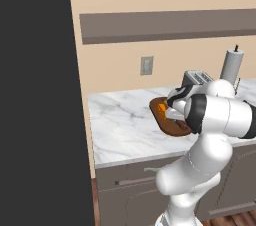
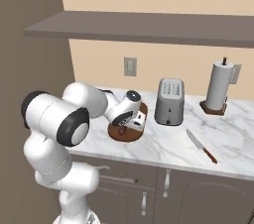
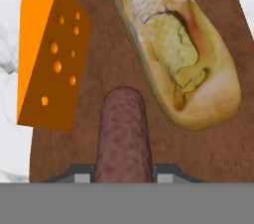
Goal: Retrieve the sausage and cheese from the fridge and place them on the cutting board on the counter.
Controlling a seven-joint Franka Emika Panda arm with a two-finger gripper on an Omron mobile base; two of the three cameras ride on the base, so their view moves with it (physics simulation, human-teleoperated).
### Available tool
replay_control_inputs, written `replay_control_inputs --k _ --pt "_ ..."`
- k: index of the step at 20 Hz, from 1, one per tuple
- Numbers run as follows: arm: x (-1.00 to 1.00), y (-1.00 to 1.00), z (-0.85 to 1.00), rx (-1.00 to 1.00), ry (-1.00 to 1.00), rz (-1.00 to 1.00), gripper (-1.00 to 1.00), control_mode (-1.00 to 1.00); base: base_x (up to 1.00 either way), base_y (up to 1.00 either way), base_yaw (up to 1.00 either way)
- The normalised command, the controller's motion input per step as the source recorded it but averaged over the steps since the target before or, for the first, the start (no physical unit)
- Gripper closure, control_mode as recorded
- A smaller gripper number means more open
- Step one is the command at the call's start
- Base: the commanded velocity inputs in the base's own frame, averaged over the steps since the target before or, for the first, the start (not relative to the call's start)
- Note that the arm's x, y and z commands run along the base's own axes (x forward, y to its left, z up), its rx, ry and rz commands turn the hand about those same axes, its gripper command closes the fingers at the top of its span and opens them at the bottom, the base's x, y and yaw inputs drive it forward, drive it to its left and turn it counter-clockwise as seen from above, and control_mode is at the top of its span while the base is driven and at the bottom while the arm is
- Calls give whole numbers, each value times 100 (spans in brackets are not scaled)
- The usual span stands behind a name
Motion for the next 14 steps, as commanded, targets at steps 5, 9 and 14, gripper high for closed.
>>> replay_control_inputs --k 5,9,14 --pt "9 0 0 0 0 0 100 -100 0 0 0" --pt "4 0 0 0 -2 0 100 -100 0 0 0" --pt "0 0 -2 0 0 0 -100 -100 0 0 0"
